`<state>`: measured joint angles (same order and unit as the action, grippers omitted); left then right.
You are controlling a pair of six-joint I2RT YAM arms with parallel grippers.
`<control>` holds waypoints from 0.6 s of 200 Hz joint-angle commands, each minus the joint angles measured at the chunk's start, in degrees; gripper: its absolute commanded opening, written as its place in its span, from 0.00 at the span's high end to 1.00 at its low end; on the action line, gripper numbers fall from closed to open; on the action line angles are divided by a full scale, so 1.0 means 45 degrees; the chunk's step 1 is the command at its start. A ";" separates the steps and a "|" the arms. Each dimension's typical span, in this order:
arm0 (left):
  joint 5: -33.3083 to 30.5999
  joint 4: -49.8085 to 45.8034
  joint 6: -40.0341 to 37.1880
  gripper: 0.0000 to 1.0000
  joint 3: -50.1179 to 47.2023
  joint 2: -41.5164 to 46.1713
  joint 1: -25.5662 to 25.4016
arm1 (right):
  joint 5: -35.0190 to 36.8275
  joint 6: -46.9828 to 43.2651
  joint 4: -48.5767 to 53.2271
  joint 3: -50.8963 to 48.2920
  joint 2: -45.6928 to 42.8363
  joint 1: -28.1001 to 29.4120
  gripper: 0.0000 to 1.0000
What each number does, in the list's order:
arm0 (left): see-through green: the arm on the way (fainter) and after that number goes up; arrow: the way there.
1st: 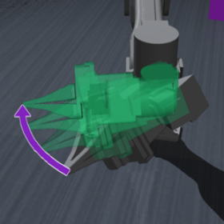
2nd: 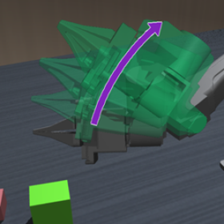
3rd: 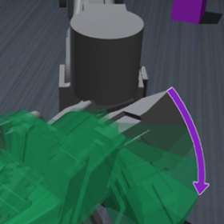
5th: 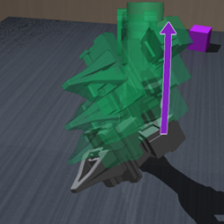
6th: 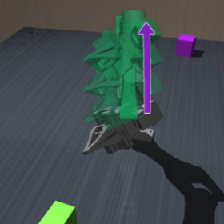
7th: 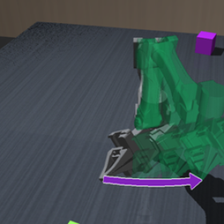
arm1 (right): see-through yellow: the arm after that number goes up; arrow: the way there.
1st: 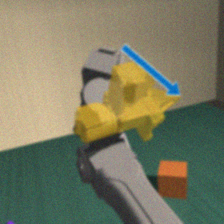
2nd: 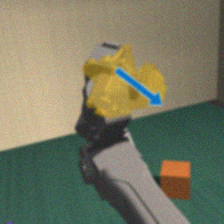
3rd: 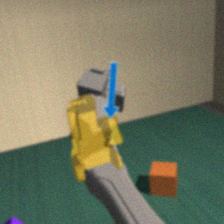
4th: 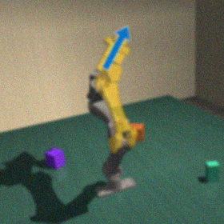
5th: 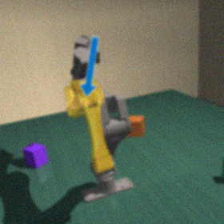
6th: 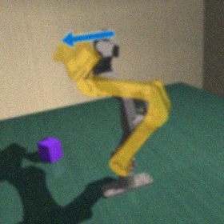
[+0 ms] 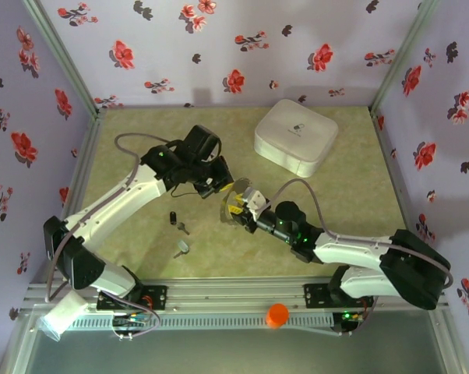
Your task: Put the keys on the keyring
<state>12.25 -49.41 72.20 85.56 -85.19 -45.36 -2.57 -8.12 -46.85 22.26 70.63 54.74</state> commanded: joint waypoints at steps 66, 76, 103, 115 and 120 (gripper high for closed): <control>0.1184 -0.1171 0.2423 1.00 0.0352 0.0032 0.0047 | 0.0429 -0.1647 -0.2442 -0.0163 0.0234 -0.0077 0.77; 0.1173 -0.1253 0.2485 1.00 0.0296 0.0077 0.0071 | 0.0491 -0.1693 -0.2621 -0.0167 0.0295 -0.0099 0.77; 0.1228 -0.1334 0.2634 1.00 0.0079 0.0213 0.0043 | 0.0608 -0.1783 -0.2919 -0.0162 0.0414 -0.0089 0.79; 0.1226 -0.1399 0.2645 1.00 0.0031 0.0258 0.0041 | 0.0591 -0.1845 -0.2929 -0.0169 0.0466 -0.0080 0.80; 0.1244 -0.1376 0.2686 1.00 0.0003 0.0282 0.0047 | 0.0571 -0.1867 -0.2919 -0.0169 0.0476 -0.0076 0.80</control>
<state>16.60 -54.08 82.48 85.89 -85.34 -45.28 -1.19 -14.85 -56.45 21.52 72.05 54.74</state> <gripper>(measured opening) 0.038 0.204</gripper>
